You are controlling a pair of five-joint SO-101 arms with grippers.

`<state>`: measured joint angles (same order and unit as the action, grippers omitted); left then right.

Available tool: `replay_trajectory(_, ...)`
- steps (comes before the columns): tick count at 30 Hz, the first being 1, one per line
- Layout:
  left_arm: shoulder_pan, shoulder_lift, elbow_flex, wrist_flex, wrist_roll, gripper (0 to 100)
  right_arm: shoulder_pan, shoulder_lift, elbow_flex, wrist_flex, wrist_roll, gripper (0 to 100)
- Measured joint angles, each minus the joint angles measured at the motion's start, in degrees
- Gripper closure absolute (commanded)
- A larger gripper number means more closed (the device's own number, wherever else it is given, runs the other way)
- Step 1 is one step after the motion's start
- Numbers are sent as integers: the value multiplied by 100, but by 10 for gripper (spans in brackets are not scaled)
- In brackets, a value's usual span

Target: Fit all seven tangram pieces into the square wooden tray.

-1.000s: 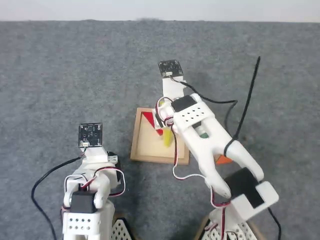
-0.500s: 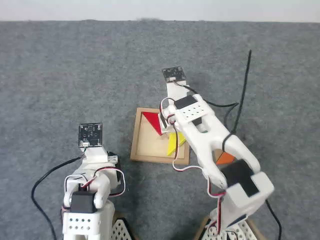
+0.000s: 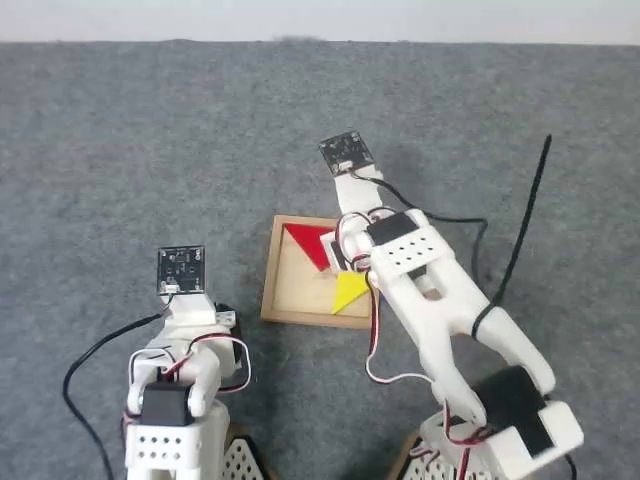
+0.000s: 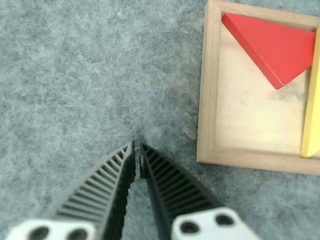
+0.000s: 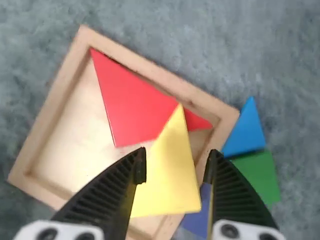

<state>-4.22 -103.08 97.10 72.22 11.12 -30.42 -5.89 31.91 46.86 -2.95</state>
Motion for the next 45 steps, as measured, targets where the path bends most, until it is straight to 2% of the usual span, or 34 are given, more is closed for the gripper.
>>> replay_trajectory(15, 0, 0, 0, 0, 0, 986, -185, 800, -9, -167, 202, 805)
replay_trajectory(36, 0, 0, 0, 0, 0, 986, -545, 818, -9, -246, 536, 805)
replay_trajectory(42, 0, 0, 0, 0, 0, 986, -545, 818, -9, -246, 1222, 805)
replay_trajectory(45, 0, 0, 0, 0, 0, 986, -545, 818, -9, -246, 1301, 805)
